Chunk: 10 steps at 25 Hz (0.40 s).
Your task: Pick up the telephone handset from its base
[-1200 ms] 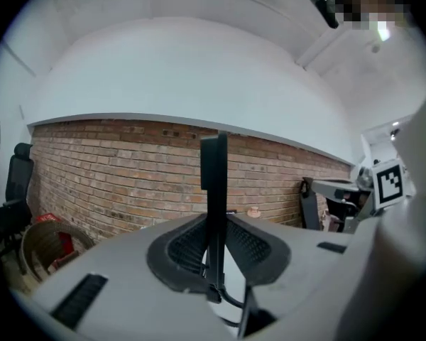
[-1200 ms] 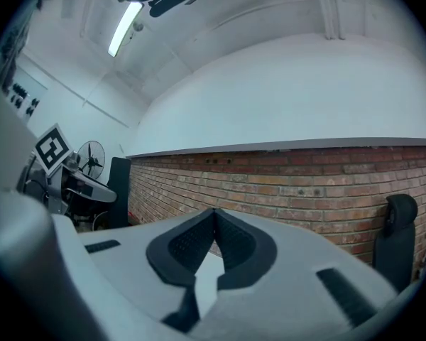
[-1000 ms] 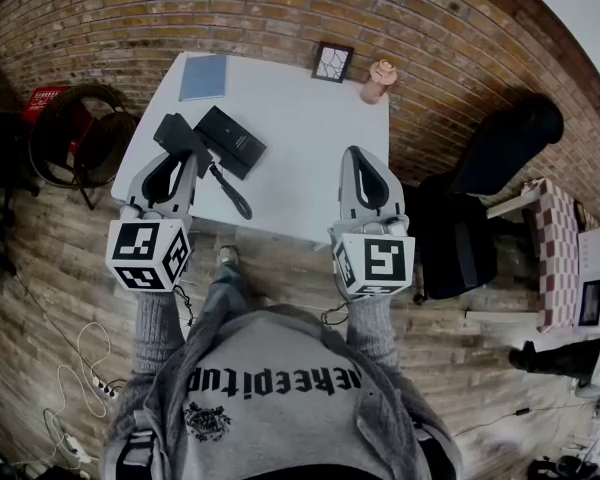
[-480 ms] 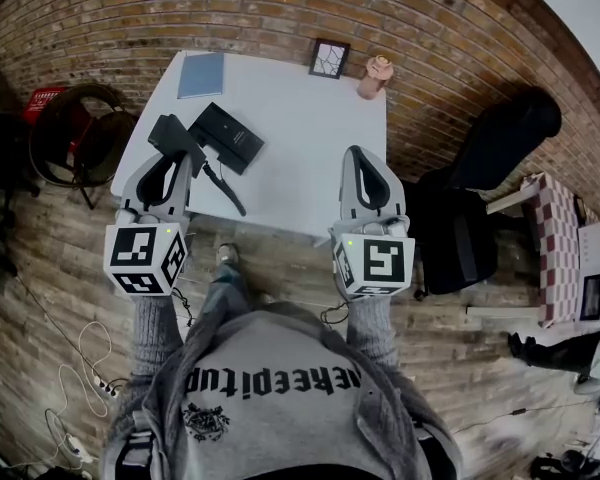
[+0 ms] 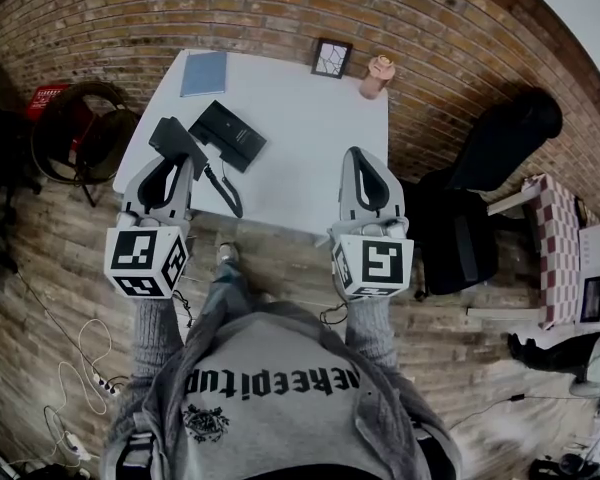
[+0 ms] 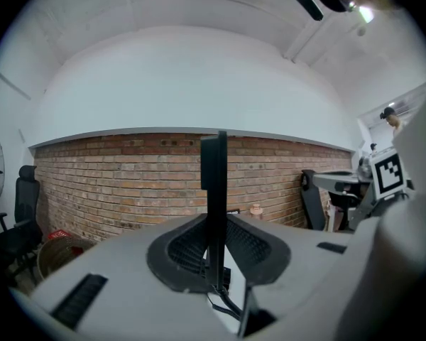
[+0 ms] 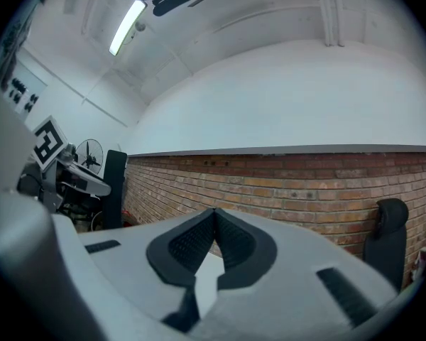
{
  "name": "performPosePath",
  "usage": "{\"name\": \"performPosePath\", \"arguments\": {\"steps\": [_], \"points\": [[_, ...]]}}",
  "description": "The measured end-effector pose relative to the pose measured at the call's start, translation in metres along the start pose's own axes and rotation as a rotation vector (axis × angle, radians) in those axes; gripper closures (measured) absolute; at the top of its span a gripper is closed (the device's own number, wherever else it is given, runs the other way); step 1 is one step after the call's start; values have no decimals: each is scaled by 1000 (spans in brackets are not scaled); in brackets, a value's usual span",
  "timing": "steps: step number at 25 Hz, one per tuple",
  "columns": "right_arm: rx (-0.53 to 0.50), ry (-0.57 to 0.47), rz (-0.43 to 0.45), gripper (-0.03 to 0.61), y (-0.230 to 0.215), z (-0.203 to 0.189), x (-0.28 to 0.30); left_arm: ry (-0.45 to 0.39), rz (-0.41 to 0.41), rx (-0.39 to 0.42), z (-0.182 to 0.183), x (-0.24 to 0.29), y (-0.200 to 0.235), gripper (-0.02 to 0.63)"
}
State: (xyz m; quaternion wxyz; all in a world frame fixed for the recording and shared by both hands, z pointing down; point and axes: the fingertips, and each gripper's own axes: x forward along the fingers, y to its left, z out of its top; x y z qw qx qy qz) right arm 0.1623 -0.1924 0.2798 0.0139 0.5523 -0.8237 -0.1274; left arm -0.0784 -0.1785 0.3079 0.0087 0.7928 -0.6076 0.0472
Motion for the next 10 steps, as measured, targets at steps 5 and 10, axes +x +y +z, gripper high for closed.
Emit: {"name": "performPosePath", "arguments": {"steps": [5, 10], "points": [[5, -3, 1, 575, 2, -1, 1, 2, 3, -1, -1, -3, 1, 543], [10, 0, 5, 575, 4, -2, 3, 3, 7, -1, 0, -2, 4, 543]]}}
